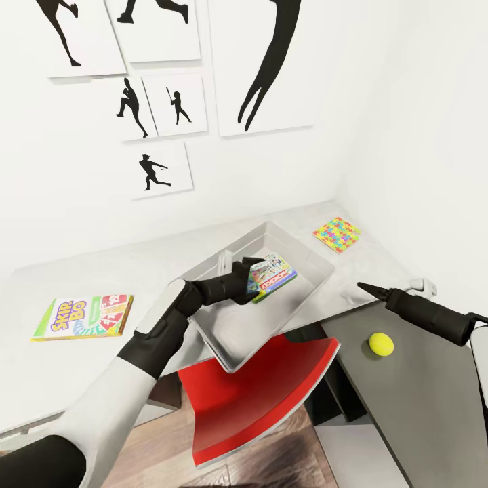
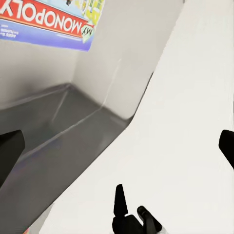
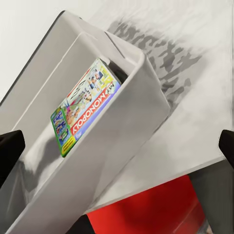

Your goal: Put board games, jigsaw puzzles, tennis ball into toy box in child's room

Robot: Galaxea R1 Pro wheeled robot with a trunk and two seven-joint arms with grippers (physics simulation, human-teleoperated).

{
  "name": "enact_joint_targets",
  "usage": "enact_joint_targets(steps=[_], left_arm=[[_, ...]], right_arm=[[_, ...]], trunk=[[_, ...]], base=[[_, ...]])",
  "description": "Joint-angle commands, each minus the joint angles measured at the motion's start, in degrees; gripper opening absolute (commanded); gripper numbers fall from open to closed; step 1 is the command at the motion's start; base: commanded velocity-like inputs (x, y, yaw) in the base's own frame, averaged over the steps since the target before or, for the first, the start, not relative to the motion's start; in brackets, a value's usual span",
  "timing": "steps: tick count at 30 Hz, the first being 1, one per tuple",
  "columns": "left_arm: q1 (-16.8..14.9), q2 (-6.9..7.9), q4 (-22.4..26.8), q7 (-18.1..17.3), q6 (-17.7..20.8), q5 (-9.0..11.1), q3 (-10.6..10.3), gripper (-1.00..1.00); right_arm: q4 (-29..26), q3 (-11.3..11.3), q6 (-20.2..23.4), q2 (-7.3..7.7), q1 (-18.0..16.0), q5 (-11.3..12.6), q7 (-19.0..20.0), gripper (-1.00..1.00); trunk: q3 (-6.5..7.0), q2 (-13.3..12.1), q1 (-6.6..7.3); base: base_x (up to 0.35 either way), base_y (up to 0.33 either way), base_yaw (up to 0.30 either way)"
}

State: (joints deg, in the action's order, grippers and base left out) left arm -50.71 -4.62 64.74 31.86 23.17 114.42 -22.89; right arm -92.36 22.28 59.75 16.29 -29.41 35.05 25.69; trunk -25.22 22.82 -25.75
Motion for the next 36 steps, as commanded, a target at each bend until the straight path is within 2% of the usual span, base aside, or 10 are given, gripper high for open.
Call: enact_joint_targets(steps=[1,5,6,7,8,12,17,23,28,36], left_arm=[[-0.02,0.0,0.08,0.4,0.01,0.37,0.04,1.0],[1.36,0.95,3.97,0.0,0.05,-2.27,0.01,1.0],[1.36,0.95,3.97,0.0,0.05,-2.27,0.01,1.0],[1.66,1.15,5.29,-0.22,0.07,-3.37,-0.02,1.0],[2.37,1.56,9.05,-0.88,0.09,-6.69,-0.14,1.0],[2.83,1.71,12.27,-1.26,0.13,-9.49,-0.31,1.0],[3.41,1.79,15.01,-1.6,0.27,-11.39,-0.78,1.0],[4.84,1.92,17.9,-3.42,1.42,-12.42,-1.53,1.0],[7.97,2.01,21.44,-9.09,3.26,-13.63,-1.78,1.0],[10.01,2.28,23.03,-15.78,4.46,-16.21,-2.02,1.0]], right_arm=[[-0.01,0.09,0.25,0.0,-0.06,-0.51,0.6,1.0],[-0.01,0.58,0.25,0.02,-0.05,-0.51,0.59,1.0],[-0.01,0.58,0.25,0.02,-0.05,-0.51,0.59,1.0],[-0.01,0.68,0.25,0.02,-0.04,-0.51,0.61,1.0],[-0.01,0.92,0.25,0.04,-0.04,-0.51,0.64,1.0],[-0.01,1.05,0.25,0.15,-0.05,-0.51,0.74,1.0],[-0.01,1.07,0.25,0.5,-0.09,-0.51,2.02,1.0],[-0.02,1.08,0.25,1.07,-0.09,-0.51,4.97,1.0],[-0.01,1.09,0.25,1.75,-0.09,-0.51,8.52,1.0],[-0.01,1.09,0.25,2.14,-0.06,-0.51,10.12,1.0]], trunk=[[-0.09,0.1,-0.03],[-0.09,0.1,-0.03],[-0.09,0.1,-0.03],[-0.09,0.1,-0.03],[-0.09,0.1,-0.03],[-0.09,0.1,-0.03],[-0.09,0.1,-0.03],[-0.09,0.1,-0.03],[-0.09,0.1,-0.03],[-0.09,0.1,-0.03]], base=[[0.0,0.0,0.0],[0.0,0.0,0.0],[0.0,0.0,0.0],[0.0,0.0,0.0],[0.0,0.0,0.0],[0.0,0.0,0.0],[0.0,0.0,0.0],[0.0,0.0,0.0],[0.0,0.0,0.0],[0.0,0.0,0.0]])
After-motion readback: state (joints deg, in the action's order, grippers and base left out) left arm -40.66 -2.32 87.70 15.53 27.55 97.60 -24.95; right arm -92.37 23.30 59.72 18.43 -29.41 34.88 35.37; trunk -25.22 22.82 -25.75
